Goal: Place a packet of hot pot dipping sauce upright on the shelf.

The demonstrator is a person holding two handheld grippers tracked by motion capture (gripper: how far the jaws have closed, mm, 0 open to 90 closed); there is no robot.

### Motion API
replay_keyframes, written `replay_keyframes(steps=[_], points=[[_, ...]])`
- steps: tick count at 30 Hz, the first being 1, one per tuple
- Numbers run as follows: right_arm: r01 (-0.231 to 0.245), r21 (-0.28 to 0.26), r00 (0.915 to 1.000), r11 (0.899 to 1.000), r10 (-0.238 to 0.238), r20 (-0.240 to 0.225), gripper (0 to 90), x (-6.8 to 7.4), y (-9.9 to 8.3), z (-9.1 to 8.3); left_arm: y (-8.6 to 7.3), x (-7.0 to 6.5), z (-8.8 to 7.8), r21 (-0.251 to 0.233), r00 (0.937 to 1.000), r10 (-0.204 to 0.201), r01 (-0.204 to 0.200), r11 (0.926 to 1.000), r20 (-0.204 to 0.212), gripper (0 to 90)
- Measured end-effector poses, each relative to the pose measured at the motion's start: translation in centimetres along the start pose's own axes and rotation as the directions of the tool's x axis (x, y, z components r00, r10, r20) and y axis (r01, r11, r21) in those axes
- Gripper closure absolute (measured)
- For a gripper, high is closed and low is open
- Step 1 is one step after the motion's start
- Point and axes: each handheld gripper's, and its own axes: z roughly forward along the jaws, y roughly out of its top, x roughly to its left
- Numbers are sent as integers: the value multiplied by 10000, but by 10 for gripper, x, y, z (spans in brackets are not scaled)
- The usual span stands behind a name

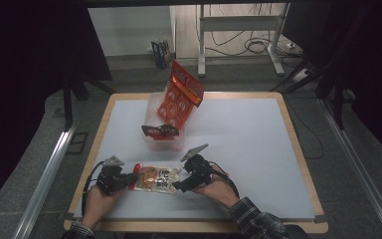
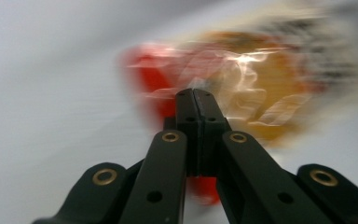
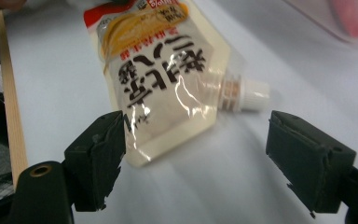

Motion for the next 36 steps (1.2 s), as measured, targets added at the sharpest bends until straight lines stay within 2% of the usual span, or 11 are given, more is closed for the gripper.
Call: replay_keyframes(steps=[2, 4, 8, 9, 11, 14, 17, 19, 23, 28, 36], points=[[-15, 9, 10000, 10000, 15, 61, 194, -1, -3, -3, 5, -17, 3, 400, 9942, 866, -841, 9957, -644, 900], [-33, -24, 9999, 10000, 33, 125, 195, -3, -5, -6, 6, -24, 5, 550, 9886, 1247, -1204, 9912, -841, 900], [-127, -84, 9998, 9999, 128, 179, 195, -4, -9, -11, 7, -19, 4, 371, 9881, 1289, -1261, 9913, -840, 900], [-139, -93, 9997, 9999, 141, 194, 195, -5, -10, -14, 15, -6, 4, -218, 9839, 1228, -1266, 9917, -1297, 900], [-121, -119, 9997, 9999, 124, 199, 195, -5, -10, -14, 18, -2, 5, -408, 9847, 1109, -1173, 9923, -1348, 900], [-119, -122, 9997, 9999, 121, 195, 195, -5, -10, -14, 30, 8, 15, -202, 9773, 1399, -1449, 9892, -1590, 900], [-44, -97, 9997, 9999, 47, 221, 195, -4, -10, -13, 42, 16, 27, -56, 9768, 1444, -1471, 9891, -1580, 899], [-3, -74, 9997, 10000, 5, 245, 195, -4, -11, -13, 46, 19, 32, 56, 9700, 1746, -1762, 9843, -1688, 899], [-29, -61, 9996, 10000, 30, 278, 195, -5, -12, -14, 46, 21, 31, 216, 9812, 1455, -1439, 9894, -1266, 900], [34, -69, 9996, 10000, -32, 271, 196, -3, -15, -16, 42, 15, 25, 535, 9888, 1319, -1283, 9903, -704, 900], [95, -5, 9998, 10000, -95, 147, 202, 0, -17, -15, 28, 2, 13, 839, 9886, 1449, -1411, 9864, -404, 900]])
